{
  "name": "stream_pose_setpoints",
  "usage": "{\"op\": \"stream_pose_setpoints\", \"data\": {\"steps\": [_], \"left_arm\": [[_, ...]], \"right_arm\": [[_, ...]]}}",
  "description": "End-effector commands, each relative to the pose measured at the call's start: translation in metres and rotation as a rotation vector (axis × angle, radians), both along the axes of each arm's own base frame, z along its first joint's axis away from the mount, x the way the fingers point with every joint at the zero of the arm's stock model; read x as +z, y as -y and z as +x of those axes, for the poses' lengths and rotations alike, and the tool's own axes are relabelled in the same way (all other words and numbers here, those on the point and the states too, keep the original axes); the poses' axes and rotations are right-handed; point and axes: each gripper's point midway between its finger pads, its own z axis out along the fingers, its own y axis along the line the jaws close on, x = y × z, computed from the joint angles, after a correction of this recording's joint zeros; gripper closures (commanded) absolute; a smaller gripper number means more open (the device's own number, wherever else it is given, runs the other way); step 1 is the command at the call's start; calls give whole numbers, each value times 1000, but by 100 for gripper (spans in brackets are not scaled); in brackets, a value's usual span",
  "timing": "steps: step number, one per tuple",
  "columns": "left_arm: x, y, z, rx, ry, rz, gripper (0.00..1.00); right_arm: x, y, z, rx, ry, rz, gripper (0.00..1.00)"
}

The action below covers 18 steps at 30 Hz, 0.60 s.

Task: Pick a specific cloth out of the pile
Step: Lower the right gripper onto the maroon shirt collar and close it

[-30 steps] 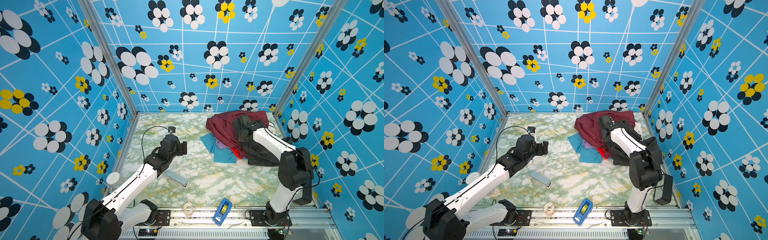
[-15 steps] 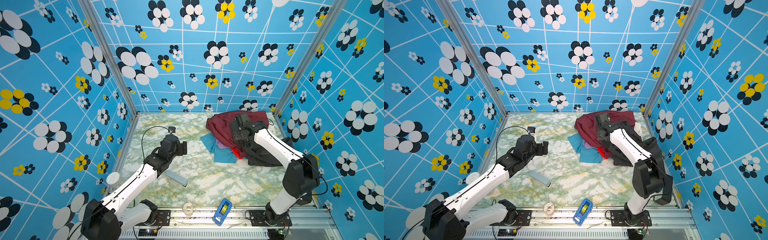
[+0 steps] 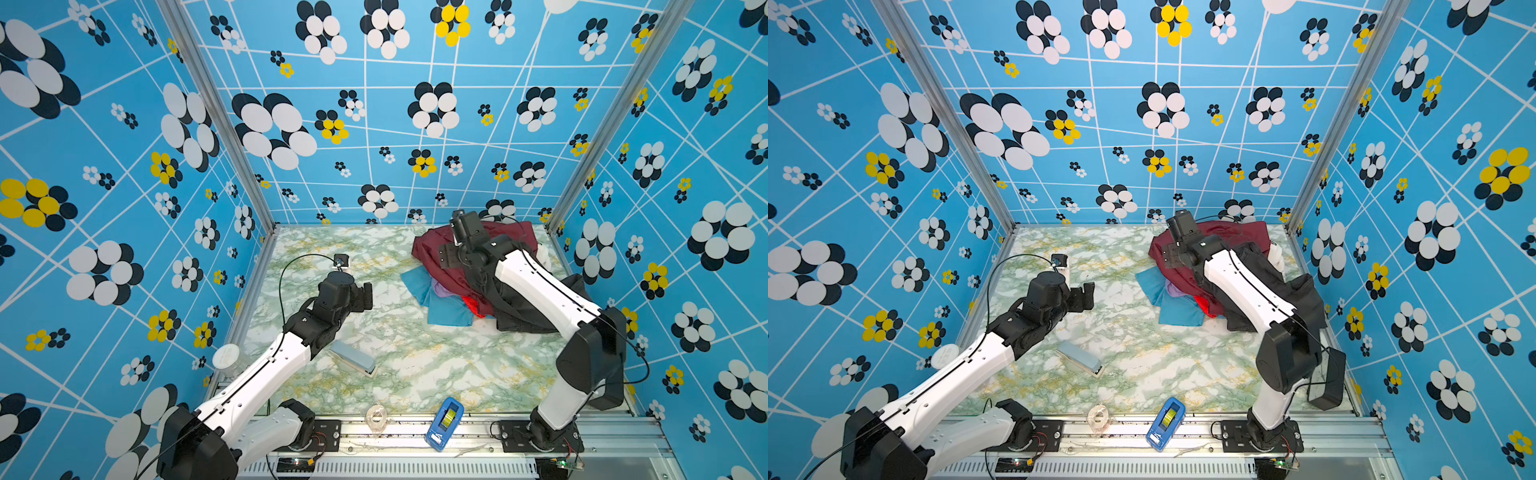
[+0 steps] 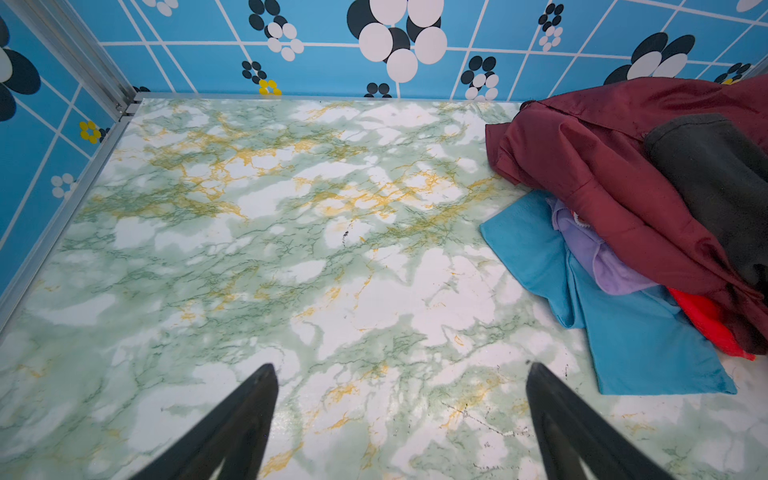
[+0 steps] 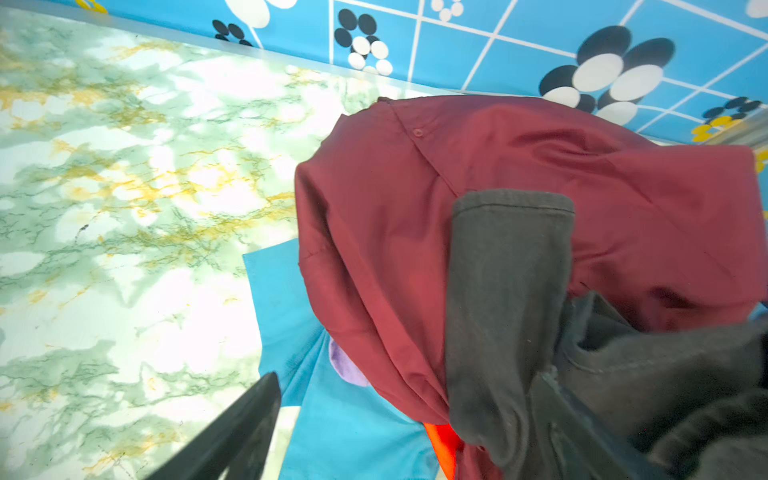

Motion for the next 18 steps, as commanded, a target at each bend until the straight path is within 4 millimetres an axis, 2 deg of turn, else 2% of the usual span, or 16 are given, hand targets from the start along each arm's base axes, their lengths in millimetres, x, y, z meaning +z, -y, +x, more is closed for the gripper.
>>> {"op": "stream_pose_setpoints", "data": {"steps": [1,8,10,13,18], "left_arm": [[-7,-3,-2,6,-9,39,5],[-17,-3,2,7,-30,67,4],[-20,-2,4,5,-37,74,4],[-25,-1,5,2,-52,83,4],[-28,-5,3,17,-59,98,4]], "right_arm": [[-29,-19,14,52,-64,-42,4],[-72,-45,49,88,-129,-92,3],[-91,-51,56,94,-164,-110,3],[-107,-60,64,107,-192,-104,3],[-126,-55,72,76,-205,-157,3]]}}
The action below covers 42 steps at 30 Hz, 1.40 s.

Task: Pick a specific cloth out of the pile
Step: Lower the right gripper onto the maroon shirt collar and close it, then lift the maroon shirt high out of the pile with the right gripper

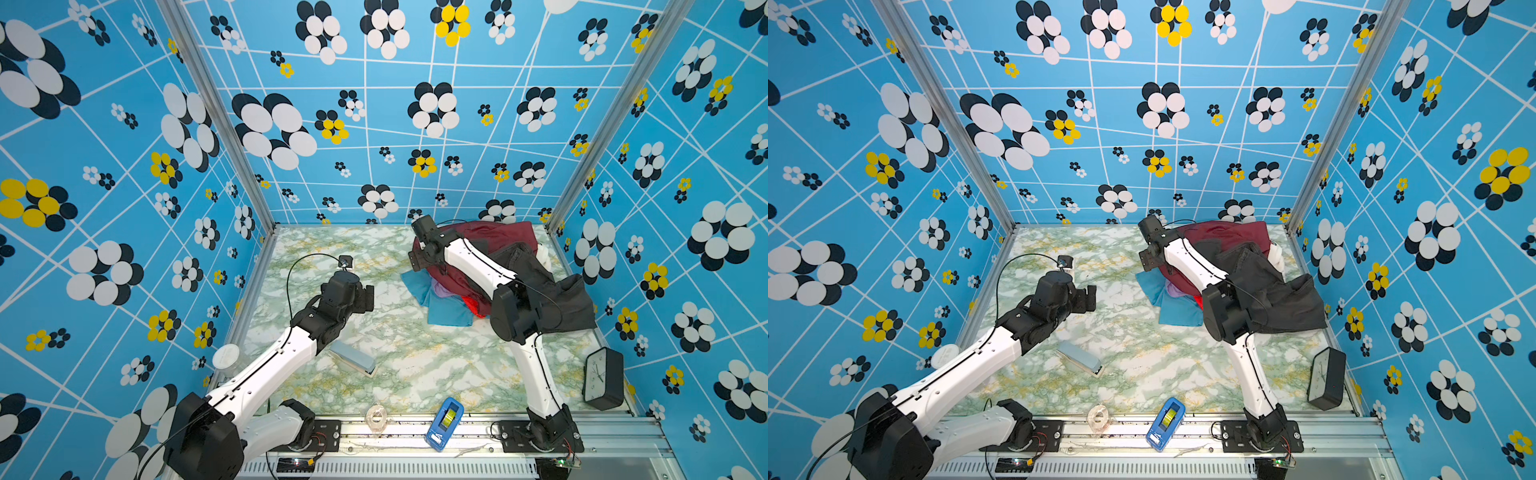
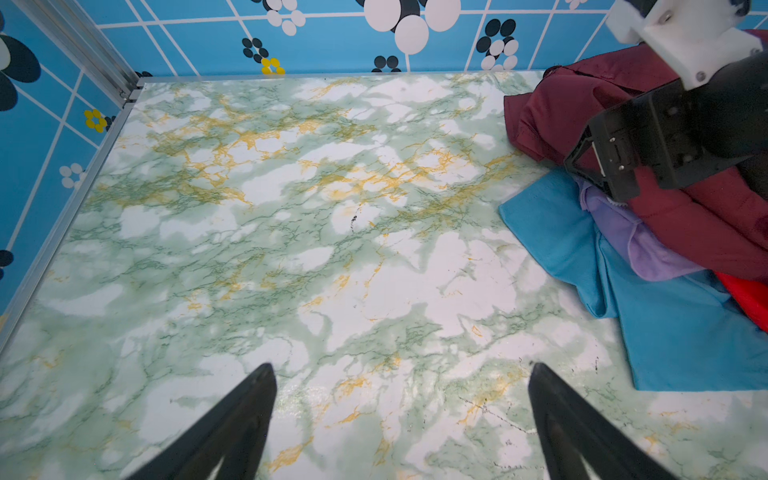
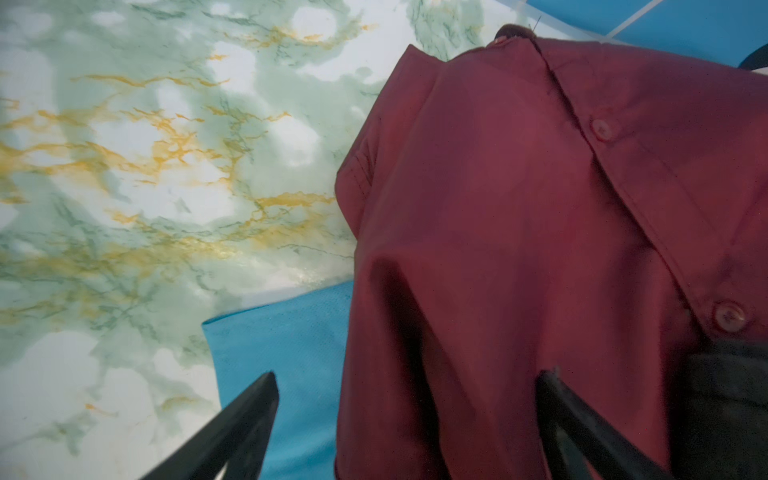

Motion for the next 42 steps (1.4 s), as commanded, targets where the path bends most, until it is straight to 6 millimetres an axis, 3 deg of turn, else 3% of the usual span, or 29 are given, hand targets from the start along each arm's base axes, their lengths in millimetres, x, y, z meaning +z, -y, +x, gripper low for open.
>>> {"op": "stream_pose_setpoints", "data": {"steps": [1,3,5,7,8,13,18,29,42], "left_arm": [[-6,-6,-3,11,-6,41,4],[-6,-7,-4,15,-2,40,4],[-5,-9,-5,19,3,41,4],[-4,-11,-6,24,7,40,4],[-4,-11,-7,27,10,39,4],[-1,-12,-8,30,20,34,4],[3,-13,-10,31,26,23,4],[13,-25,-19,63,69,26,4],[19,-23,-21,53,98,-17,4]], "right_arm": [[-4,6,-1,-9,-16,-51,3],[-10,8,-1,-8,-26,-64,4],[-14,8,-1,-10,-30,-73,16],[-15,12,-1,-23,-28,-89,41],[-14,14,-1,-28,-25,-93,47],[1,19,0,-46,15,-105,100],[38,27,0,-64,84,-103,100],[170,40,-19,-75,347,27,100],[283,49,-43,-46,581,173,100]]}}
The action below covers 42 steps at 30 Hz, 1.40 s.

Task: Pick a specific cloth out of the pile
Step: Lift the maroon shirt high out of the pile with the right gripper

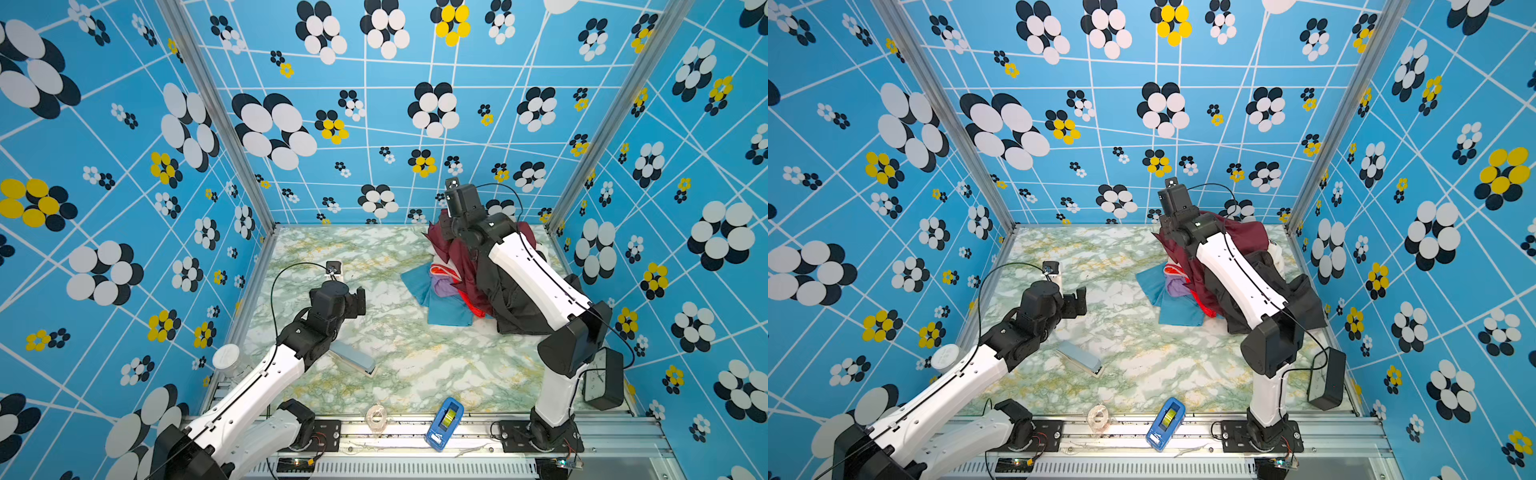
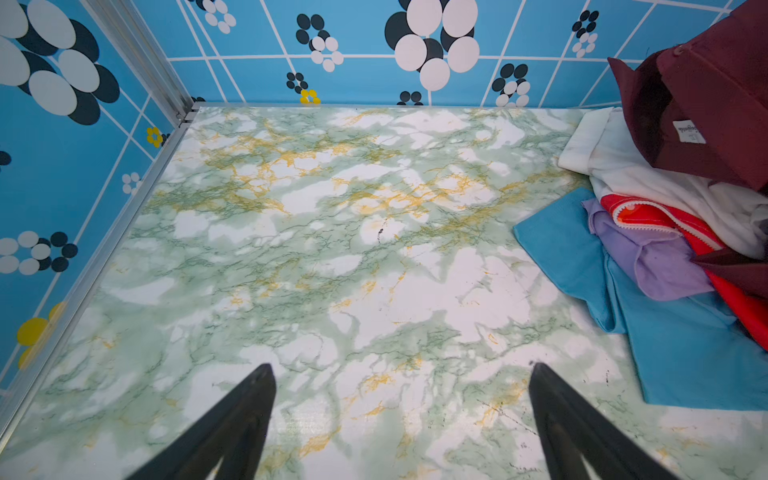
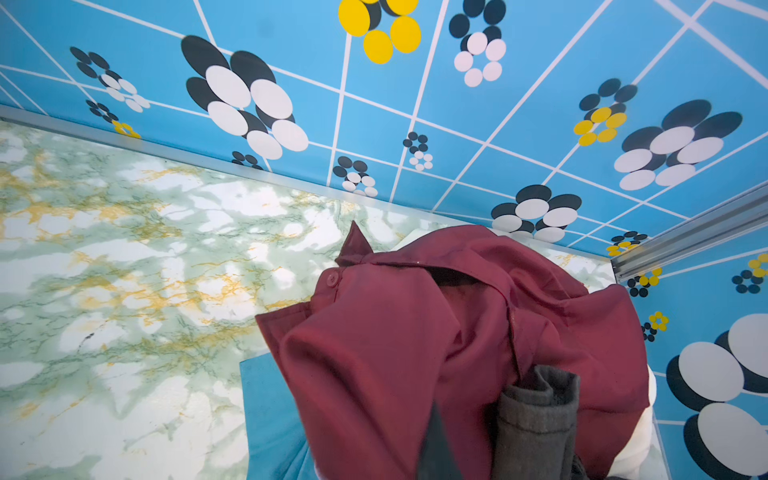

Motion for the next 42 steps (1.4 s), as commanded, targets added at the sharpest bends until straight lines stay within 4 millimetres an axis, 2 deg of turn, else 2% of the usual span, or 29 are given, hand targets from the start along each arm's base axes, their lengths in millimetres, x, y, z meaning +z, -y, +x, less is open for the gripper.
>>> {"op": "stream_pose_setpoints", "data": {"steps": [1,10,20,27,33,42], "left_arm": [[0,0,-2,-1,7,-6,4],[3,-1,-3,1,15,-11,4],[5,-2,-3,6,21,-5,4],[5,-4,-3,12,25,-1,4],[5,-6,-4,19,26,9,3],[7,-9,-5,27,35,7,3]], "right_arm": [[63,-4,-10,39,161,98,100],[124,-11,-20,117,292,176,100],[181,-31,-16,219,423,241,100],[229,-38,-15,266,539,267,100],[267,-46,-27,339,650,336,100],[319,-55,-56,468,797,487,100]]}}
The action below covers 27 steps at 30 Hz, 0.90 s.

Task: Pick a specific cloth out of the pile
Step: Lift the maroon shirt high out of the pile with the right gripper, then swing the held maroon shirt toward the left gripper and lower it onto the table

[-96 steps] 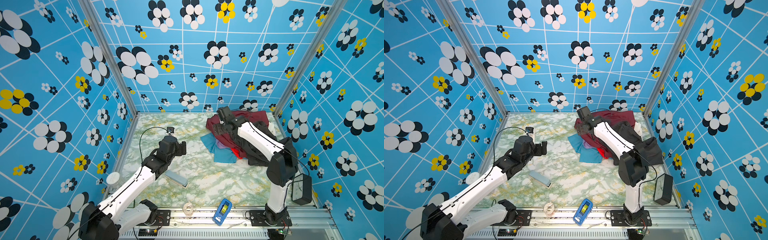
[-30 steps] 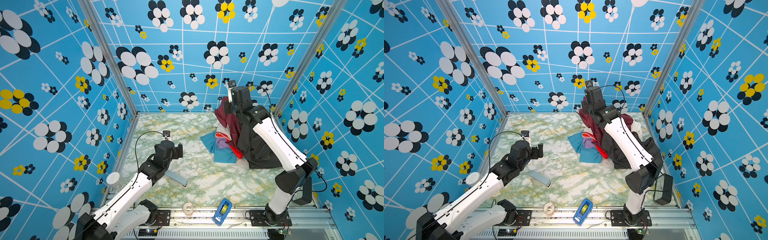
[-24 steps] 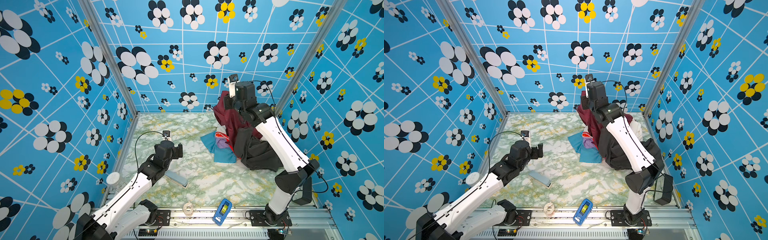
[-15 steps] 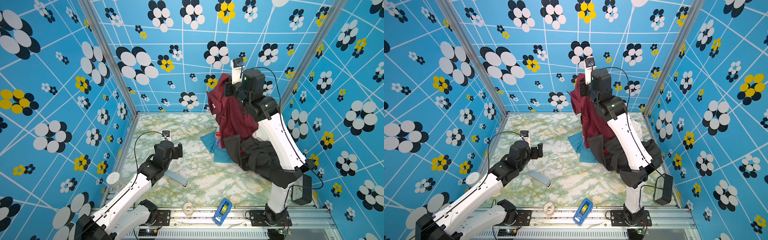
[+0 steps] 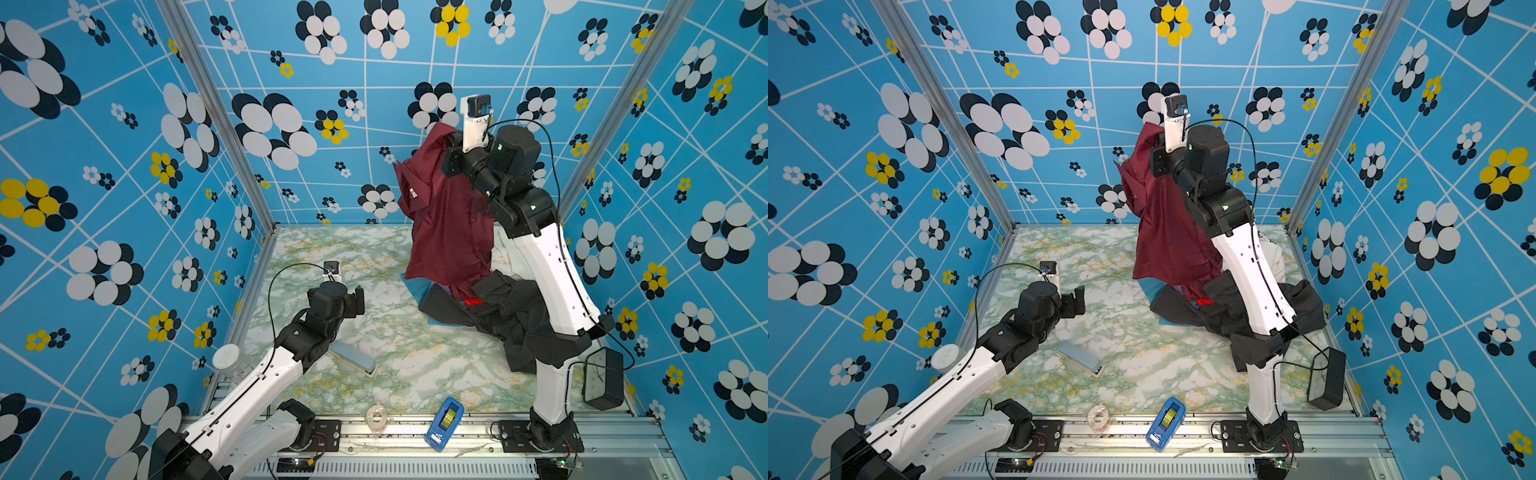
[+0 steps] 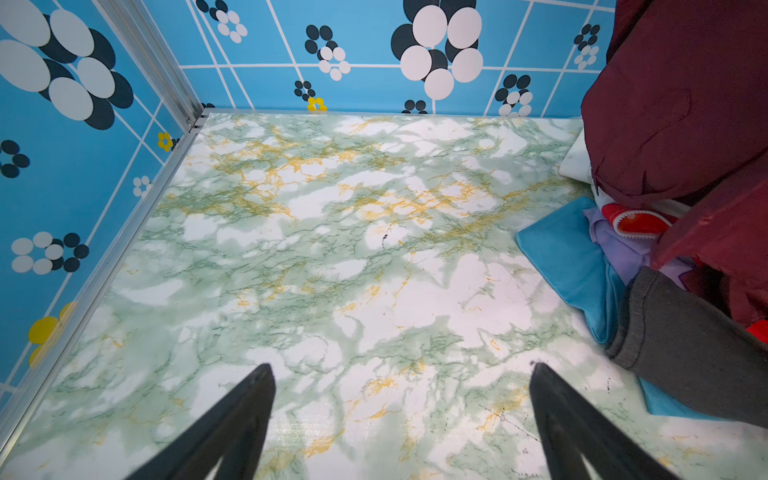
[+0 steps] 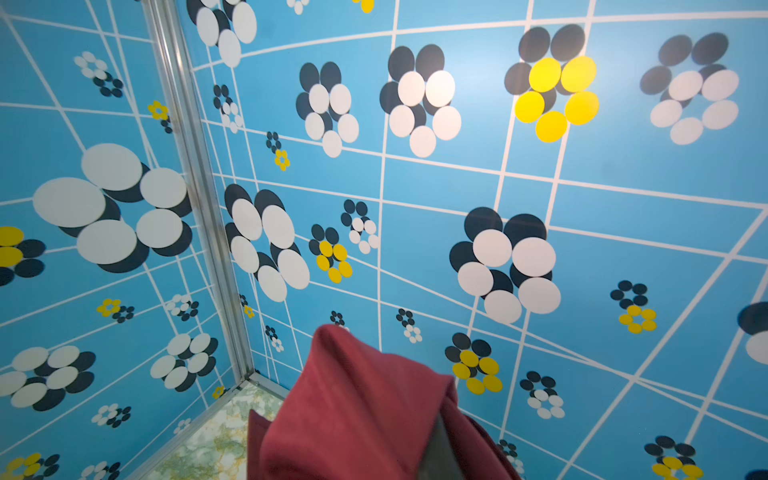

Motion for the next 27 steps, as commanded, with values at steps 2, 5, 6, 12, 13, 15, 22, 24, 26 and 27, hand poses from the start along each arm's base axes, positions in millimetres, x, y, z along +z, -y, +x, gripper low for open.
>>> {"op": "stream_pose_setpoints", "data": {"steps": [2,5,6,12,13,15,22,24,26,27], "left_arm": [[2,-5,-4,13,19,9,3],[3,-7,-5,17,27,6,3],[4,-7,-6,19,30,4,3],[8,-12,-11,30,50,-6,3],[9,-13,-12,32,53,-6,3],[11,-16,-15,39,63,-7,3],[22,-30,-29,67,115,-14,4],[25,-34,-33,74,134,-16,6],[27,-38,-37,84,149,-16,7],[28,-41,-39,90,157,-15,7]], "right_arm": [[69,0,-40,121,181,142,100],[82,0,-51,159,210,180,100],[85,-1,-54,176,218,194,100],[97,-20,-72,367,220,302,100],[97,-22,-72,393,212,321,100],[95,-31,-73,458,190,362,100],[60,-75,-40,643,46,535,100],[40,-96,-25,713,-7,601,100],[24,-116,-18,762,-50,644,100],[18,-124,-17,779,-64,657,100]]}}
